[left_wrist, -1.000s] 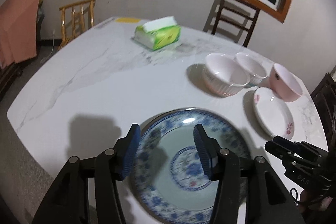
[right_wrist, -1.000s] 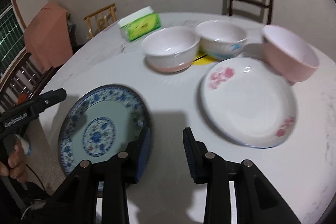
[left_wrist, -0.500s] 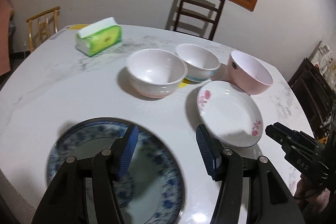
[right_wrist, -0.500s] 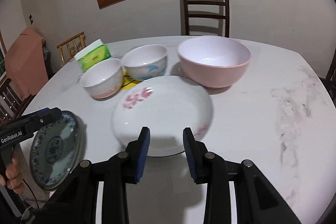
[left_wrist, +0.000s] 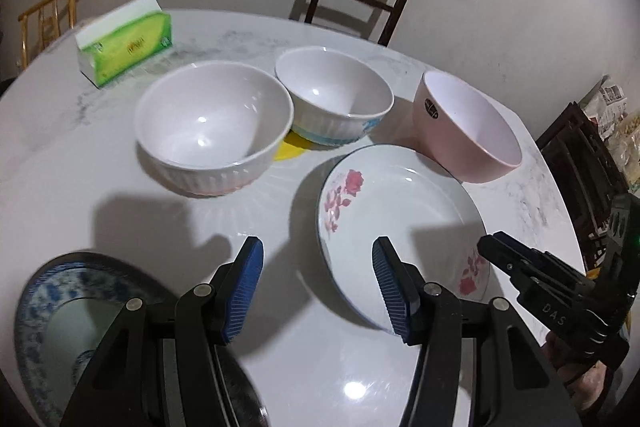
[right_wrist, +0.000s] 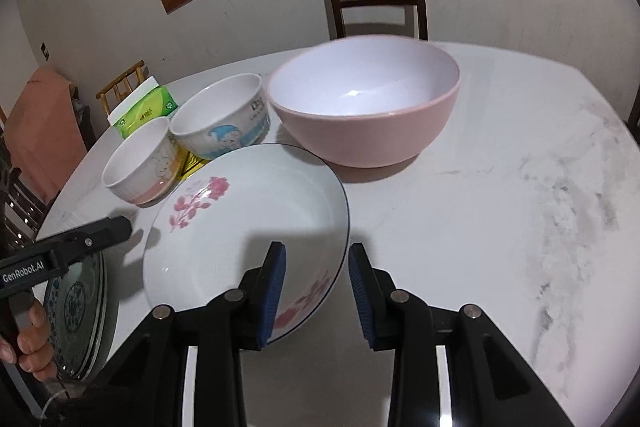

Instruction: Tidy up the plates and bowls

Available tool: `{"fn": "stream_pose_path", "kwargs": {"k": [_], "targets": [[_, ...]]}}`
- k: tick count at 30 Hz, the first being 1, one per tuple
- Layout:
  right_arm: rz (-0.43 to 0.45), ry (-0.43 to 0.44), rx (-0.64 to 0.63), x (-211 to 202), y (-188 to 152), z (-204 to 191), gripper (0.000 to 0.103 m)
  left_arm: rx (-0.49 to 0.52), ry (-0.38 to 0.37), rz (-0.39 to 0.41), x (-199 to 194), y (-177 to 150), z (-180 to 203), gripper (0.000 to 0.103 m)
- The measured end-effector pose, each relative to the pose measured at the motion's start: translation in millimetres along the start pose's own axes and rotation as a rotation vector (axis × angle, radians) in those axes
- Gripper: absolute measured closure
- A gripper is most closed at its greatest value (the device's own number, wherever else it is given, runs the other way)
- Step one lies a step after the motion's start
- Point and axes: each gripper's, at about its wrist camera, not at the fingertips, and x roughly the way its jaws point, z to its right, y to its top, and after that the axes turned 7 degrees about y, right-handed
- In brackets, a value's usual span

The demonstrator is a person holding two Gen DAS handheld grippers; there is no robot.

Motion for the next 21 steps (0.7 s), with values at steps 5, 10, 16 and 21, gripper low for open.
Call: {"fn": "stream_pose_path", "kwargs": {"k": [5, 10, 16, 21], "targets": [[-0.022, 0.043, 0.043, 16.5, 4.2, 13.4, 0.07, -0.005, 0.003, -0.035, 19.0, 5.5, 6.3, 0.054], [-0.034, 0.072, 0.056, 27.4, 5.2, 19.8, 0.07, -0.013, 0.002, -0.063, 31.0, 5.7, 8.9, 0.062], [-0.034, 0.089, 0.049, 32.5, 6.4, 20.0, 0.07, -0.002, -0.003, -0.087, 43.8, 5.3, 13.2, 0.072], [-0.037, 0.093, 0.036, 34.2, 8.5, 19.5, 0.07, -0.005, -0.008, -0.109, 50.5, 2.6, 14.1, 0.084]]}}
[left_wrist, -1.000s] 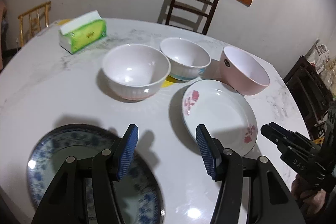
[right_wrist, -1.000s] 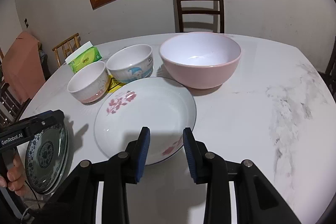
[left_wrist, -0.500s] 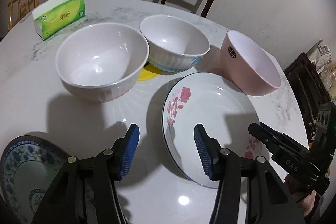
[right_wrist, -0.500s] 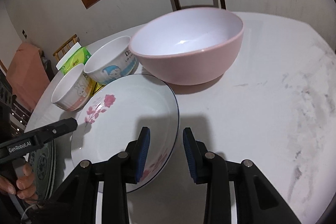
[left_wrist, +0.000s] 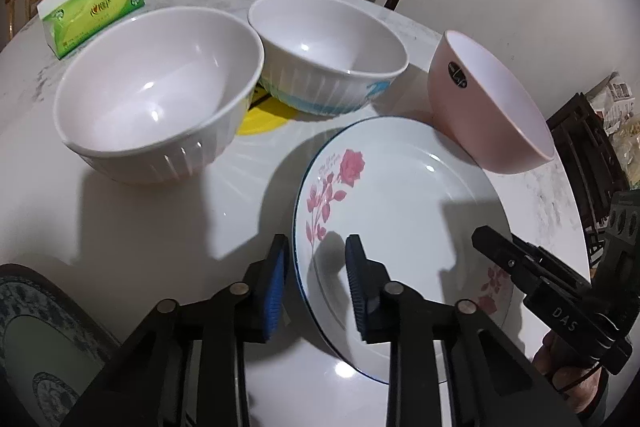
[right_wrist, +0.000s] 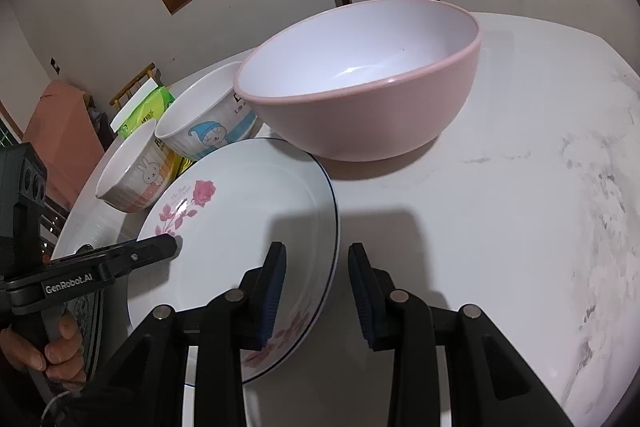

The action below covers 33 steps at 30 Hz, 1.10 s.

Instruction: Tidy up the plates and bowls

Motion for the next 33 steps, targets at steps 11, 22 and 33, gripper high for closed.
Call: {"fn": "stream_pose_path", "kwargs": {"k": [11, 22, 33], "targets": [[-0.013, -0.016, 0.039, -5.7, -7.5, 2.1, 0.09, 0.015, 0.013, 0.0, -1.0, -1.9, 3.1, 0.089], [0.002, -0.026, 0.058, -31.5, -23.0, -9.1, 0.09, 0.034, 0.007, 0.017, -22.0, -12.7, 7.7, 0.09], [0.033, -0.017, 0.01, -57.0, -27.4, -45.6, 0.09, 0.012, -0.007, 0.048, -59.7, -27.3, -6.2, 0.09]]}}
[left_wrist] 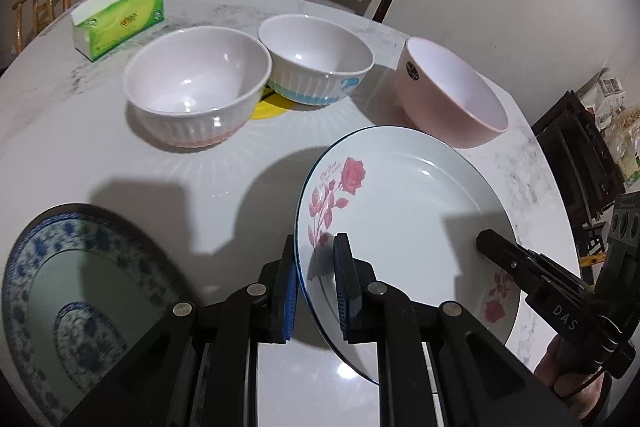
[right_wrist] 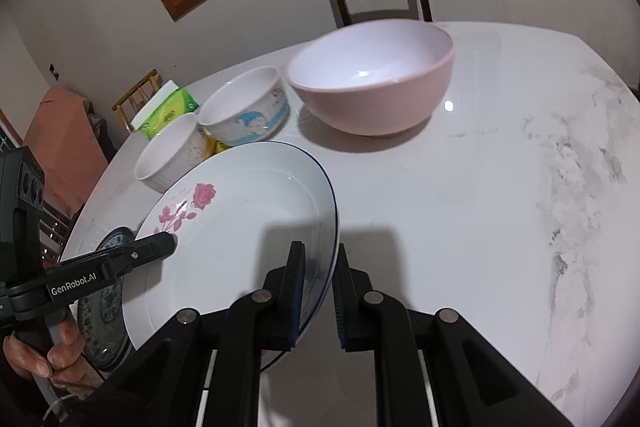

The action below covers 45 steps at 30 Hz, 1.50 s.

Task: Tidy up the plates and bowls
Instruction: 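Lift the pink-flower plate and lower it onto the blue-and-white plate stack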

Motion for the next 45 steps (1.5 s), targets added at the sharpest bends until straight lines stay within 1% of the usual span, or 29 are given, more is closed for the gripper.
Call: {"fn": "stream_pose_path", "kwargs": {"k": [5, 10, 15, 21, 25, 32, 45], "targets": [[0.014, 0.017, -0.035, -12.6, -5.5, -23.0, 0.09, -0.018, 0.008, 0.026, -24.0, -6.5, -14.4, 0.09], [0.017, 0.047, -0.074, -13.0, -6.8, -52.3, 0.09, -0.052, 0.021, 0.045, -47.5, -14.8, -36.6, 0.09], [0.005, 0.086, -0.112, -5.5, -8.6, -81.7, 0.09, -0.08, 0.054, 0.071, -70.4, -22.9, -64.1, 0.09], [-0.036, 0.131, -0.146, 11.8, -17.0, -117.5, 0.09, -0.12, 0.095, 0.071, -86.8, -35.4, -99.6, 0.09], [-0.074, 0.154, -0.164, 26.8, -28.1, -139.9, 0.09, -0.16, 0.122, 0.055, -91.1, -46.8, -125.6, 0.09], [-0.146, 0.169, -0.179, 54.2, -43.3, -162.4, 0.089, -0.213, 0.157, 0.02, -88.8, -64.0, -160.1, 0.09], [-0.215, 0.156, -0.189, 81.2, -48.2, -175.0, 0.089, -0.258, 0.163, -0.029, -72.9, -74.2, -185.7, 0.089]]}}
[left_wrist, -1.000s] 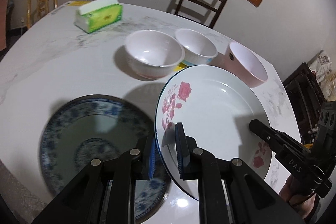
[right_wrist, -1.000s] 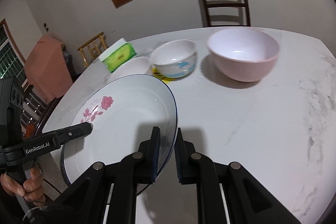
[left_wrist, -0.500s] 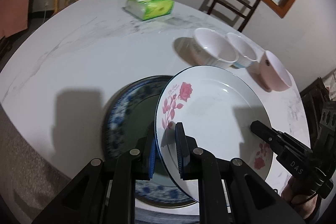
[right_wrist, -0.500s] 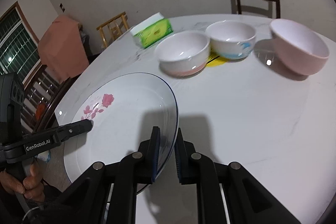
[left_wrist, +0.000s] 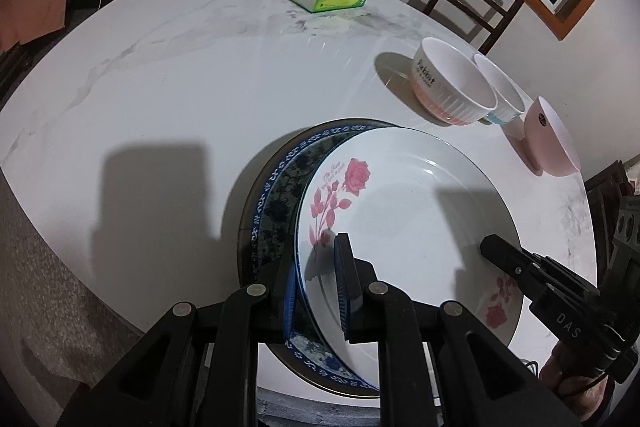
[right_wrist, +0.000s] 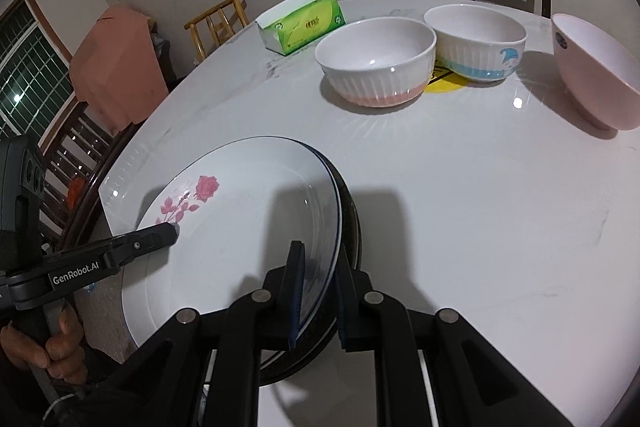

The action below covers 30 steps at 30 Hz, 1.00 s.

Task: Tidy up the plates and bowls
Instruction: 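Lift the pink-flower plate and lower it onto the blue-and-white plate stack, then open the right gripper to release the pink-flower plate rim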

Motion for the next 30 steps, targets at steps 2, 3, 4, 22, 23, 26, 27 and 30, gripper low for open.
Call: {"fn": "stream_pose_path", "kwargs": {"k": [2, 3, 4, 22, 23, 26, 27, 30], "targets": [[-0.009, 0.0, 0.003, 3.5, 0.4, -0.5, 0.089, -0.005, 0.003, -0.008, 2.2, 0.2, -1.9, 0.089], [-0.01, 0.001, 0.002, 4.7, 1.3, -0.6, 0.089, -0.004, 0.005, -0.011, 2.5, 0.0, -2.7, 0.089], [-0.012, 0.001, -0.001, 6.2, 1.7, -1.2, 0.089, -0.007, 0.006, -0.014, 3.7, 0.5, -4.0, 0.089], [-0.029, -0.049, -0.062, 13.7, 6.9, -12.2, 0.086, -0.008, 0.035, -0.023, 8.0, 7.0, -7.6, 0.09], [-0.03, -0.052, -0.065, 13.7, 6.9, -12.7, 0.086, -0.01, 0.035, -0.023, 8.0, 7.2, -7.7, 0.09], [-0.038, -0.065, -0.075, 13.9, 7.0, -15.3, 0.085, -0.011, 0.037, -0.024, 8.1, 7.3, -7.4, 0.09], [-0.041, -0.073, -0.08, 14.1, 7.1, -16.6, 0.085, -0.011, 0.038, -0.024, 7.8, 7.2, -7.4, 0.09], [-0.048, -0.096, -0.099, 15.2, 7.3, -20.1, 0.083, -0.013, 0.04, -0.025, 7.5, 7.6, -7.6, 0.09]]}}
